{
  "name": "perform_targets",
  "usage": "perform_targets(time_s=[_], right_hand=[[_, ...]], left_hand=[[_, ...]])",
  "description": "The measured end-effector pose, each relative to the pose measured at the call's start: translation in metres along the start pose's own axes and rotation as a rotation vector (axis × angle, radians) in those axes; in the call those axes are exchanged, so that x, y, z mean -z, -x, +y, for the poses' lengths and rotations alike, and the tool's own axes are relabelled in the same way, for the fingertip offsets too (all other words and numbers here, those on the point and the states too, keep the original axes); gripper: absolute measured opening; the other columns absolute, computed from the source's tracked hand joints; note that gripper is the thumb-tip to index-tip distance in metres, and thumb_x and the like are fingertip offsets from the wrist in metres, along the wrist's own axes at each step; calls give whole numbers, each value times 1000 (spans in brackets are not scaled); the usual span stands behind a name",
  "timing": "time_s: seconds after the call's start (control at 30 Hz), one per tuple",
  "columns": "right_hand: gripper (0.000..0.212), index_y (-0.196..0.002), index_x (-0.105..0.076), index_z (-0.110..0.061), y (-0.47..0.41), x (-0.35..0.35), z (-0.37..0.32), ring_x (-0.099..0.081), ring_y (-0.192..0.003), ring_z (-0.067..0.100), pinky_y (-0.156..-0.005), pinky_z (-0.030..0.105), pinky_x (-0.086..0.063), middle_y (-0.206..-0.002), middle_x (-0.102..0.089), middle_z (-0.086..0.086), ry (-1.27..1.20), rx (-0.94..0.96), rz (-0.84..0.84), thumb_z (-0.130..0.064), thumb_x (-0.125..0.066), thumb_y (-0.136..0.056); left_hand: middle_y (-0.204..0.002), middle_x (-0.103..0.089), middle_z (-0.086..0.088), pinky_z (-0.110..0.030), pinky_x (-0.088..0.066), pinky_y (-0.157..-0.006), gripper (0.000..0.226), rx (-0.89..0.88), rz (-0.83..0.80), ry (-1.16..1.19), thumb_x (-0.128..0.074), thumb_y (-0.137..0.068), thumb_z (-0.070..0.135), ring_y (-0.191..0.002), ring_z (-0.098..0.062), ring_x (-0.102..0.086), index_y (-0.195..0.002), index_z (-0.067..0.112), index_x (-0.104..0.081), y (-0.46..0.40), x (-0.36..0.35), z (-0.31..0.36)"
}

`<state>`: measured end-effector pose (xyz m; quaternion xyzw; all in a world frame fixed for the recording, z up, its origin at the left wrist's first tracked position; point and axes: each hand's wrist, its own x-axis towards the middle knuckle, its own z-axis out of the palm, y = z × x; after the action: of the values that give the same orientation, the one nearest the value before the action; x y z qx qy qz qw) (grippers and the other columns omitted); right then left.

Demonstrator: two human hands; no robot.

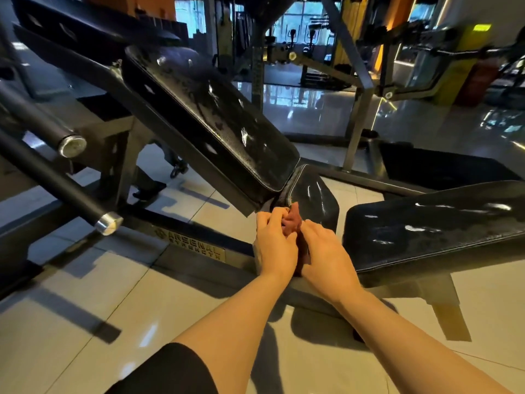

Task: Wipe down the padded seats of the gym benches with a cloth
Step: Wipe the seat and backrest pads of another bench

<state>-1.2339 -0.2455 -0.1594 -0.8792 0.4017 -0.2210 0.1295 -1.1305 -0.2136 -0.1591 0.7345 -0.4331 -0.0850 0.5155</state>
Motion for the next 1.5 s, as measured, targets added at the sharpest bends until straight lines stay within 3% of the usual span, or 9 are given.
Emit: perform_targets(time_s=[0.17, 0.37, 0.63, 0.83, 0.93, 1.13, 1.2, 1.33, 1.5], right_hand=[[66, -146, -37, -29, 0, 10, 10, -38, -135, 14, -105, 29, -36, -146, -43, -7, -148, 1, -61, -7, -60, -88], [78, -149, -29, -33, 1, 14, 17, -42, -133, 16, -106, 34, -40, -144, -47, -4, -287, -38, -128, -6, -64, -85], [71, -147, -34, -29, -1, 13, 23, -46, -128, 17, -102, 32, -42, -139, -50, -1, -273, -38, -136, -7, -64, -86], [69, -144, -38, -29, -7, 15, 27, -50, -123, 18, -100, 37, -47, -136, -53, -1, -289, -35, -155, -6, -64, -85], [68, -143, -40, -28, -8, 13, 27, -50, -124, 18, -101, 38, -47, -134, -55, 0, -281, -40, -133, -7, -66, -84], [64, -140, -44, -29, -8, 14, 27, -47, -124, 14, -94, 25, -41, -132, -55, -2, -304, -60, -129, -1, -63, -85], [64, -140, -44, -29, -7, 19, 27, -45, -125, 10, -92, 22, -37, -135, -53, -5, -363, -79, -167, 4, -59, -87], [56, -134, -52, -24, 2, 20, 29, -48, -120, 3, -87, 10, -37, -128, -58, -8, -481, -126, -52, 8, -53, -88], [54, -129, -56, -18, 7, 13, 31, -49, -116, 3, -84, 7, -36, -122, -60, -8, -492, -171, -40, 13, -50, -86]], left_hand=[[-106, -47, 3, -25, -51, -79, 22, 11, -145, -32, -61, -88, 5, -87, -13, -55, -98, 22, -53, 12, -11, -11], [-116, -43, 4, -16, -43, -74, 25, 64, 227, 88, -60, -91, 10, -94, -9, -52, -112, 23, -54, 2, -8, -1], [-103, -49, 3, -25, -53, -81, 20, 59, -139, 9, -61, -87, 4, -87, -9, -56, -96, 20, -55, 24, -29, -20], [-111, -39, 5, -7, -36, -63, 25, 187, 344, 191, -61, -92, 18, -92, -7, -47, -114, 16, -49, 7, -24, -4], [-111, -36, 7, -11, -41, -70, 24, 140, 275, 122, -60, -93, 19, -90, -5, -45, -114, 19, -49, 6, -31, 1], [-104, -49, -1, -27, -50, -77, 21, 190, -49, 35, -60, -89, 7, -85, -14, -52, -102, 20, -51, 27, -46, -16], [-102, -48, 0, -27, -50, -72, 15, 198, 17, 98, -60, -89, 9, -85, -16, -55, -98, 18, -52, 25, -43, -17], [-112, -39, 4, -8, -36, -58, 22, 226, 392, 214, -57, -95, 18, -93, -7, -48, -115, 14, -49, 8, -29, -3], [-113, -45, -2, -10, -44, -70, 24, 75, 217, 133, -63, -92, 17, -91, -9, -53, -114, 14, -53, 16, -38, -2]])
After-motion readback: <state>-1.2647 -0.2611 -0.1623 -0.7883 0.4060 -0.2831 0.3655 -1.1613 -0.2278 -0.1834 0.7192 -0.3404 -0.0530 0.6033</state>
